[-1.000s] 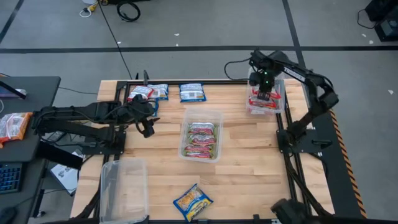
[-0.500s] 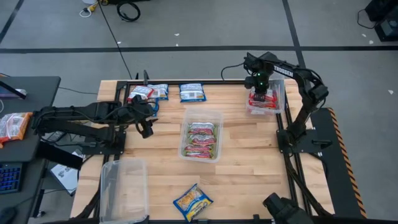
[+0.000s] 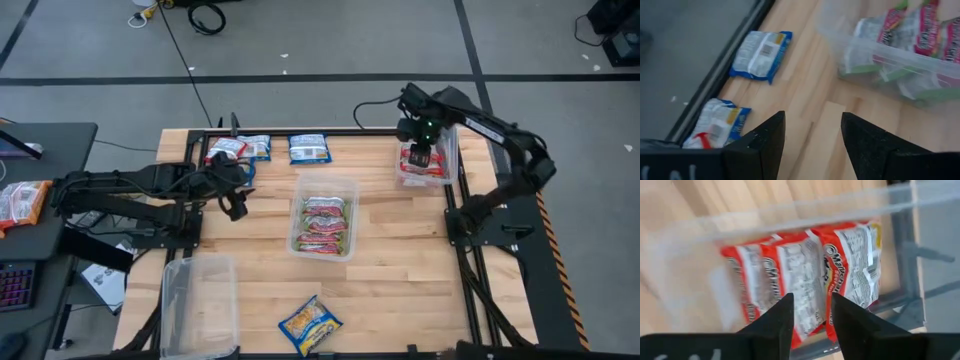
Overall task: Sort Maruchan noodles
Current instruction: Put the red noodle pack into the top transparent container
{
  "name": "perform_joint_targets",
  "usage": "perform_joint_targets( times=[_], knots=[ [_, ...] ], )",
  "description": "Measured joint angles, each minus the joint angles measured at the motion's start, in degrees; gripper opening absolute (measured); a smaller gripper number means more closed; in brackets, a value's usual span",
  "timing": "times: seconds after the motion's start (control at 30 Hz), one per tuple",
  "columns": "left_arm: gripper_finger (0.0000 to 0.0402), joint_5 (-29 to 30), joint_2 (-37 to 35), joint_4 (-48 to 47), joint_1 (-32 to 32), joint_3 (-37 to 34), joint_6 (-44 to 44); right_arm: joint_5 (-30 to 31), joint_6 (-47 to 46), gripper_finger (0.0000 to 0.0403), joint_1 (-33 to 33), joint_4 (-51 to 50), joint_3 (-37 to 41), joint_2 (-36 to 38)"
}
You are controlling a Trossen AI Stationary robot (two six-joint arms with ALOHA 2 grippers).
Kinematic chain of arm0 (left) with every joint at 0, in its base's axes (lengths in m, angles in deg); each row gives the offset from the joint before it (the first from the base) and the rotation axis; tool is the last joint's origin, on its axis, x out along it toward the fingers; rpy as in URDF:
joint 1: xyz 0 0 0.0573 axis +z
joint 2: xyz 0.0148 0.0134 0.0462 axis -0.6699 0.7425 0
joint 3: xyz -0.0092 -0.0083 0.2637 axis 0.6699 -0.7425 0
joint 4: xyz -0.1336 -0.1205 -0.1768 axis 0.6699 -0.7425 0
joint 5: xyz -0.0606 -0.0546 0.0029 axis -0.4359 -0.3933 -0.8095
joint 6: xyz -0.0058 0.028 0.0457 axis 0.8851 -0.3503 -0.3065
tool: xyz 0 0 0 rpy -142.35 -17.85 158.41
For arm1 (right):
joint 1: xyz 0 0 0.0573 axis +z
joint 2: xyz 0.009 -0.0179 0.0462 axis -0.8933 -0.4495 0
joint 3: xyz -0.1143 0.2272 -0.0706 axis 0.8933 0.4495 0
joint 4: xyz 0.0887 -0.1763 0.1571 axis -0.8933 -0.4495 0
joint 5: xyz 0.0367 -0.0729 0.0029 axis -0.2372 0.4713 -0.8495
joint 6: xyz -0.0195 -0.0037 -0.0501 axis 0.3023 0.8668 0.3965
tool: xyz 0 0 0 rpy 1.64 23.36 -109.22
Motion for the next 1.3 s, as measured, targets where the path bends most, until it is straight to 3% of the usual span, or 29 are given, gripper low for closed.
perform_joint_targets(
  times=[0.17,0.43,0.67,0.83,1.1,1.3],
  knots=[
    [0.0197,7.02,0.24,1.17,1.72,0.03,1.08,-0.71,-4.63,0.0137,10.42,1.36,-0.02,6.23],
    [0.0197,7.46,9.60,-2.85,12.47,0.03,7.99,-2.80,-11.75,0.0135,29.77,9.51,-0.04,9.20],
    [0.0197,9.15,17.87,-2.77,20.19,0.04,12.61,2.81,-17.14,0.0135,41.69,10.47,0.47,7.68],
    [0.0208,8.12,19.99,-4.58,25.58,0.06,13.22,4.40,-18.12,0.0135,44.59,13.68,5.14,8.82],
    [0.0298,5.95,25.39,-4.40,31.98,0.07,13.72,2.90,-21.83,0.0135,44.88,22.32,16.57,11.36],
    [0.0317,11.41,31.76,-1.93,33.74,0.04,14.58,2.69,-24.62,0.0135,46.00,22.90,21.00,11.33]
  ],
)
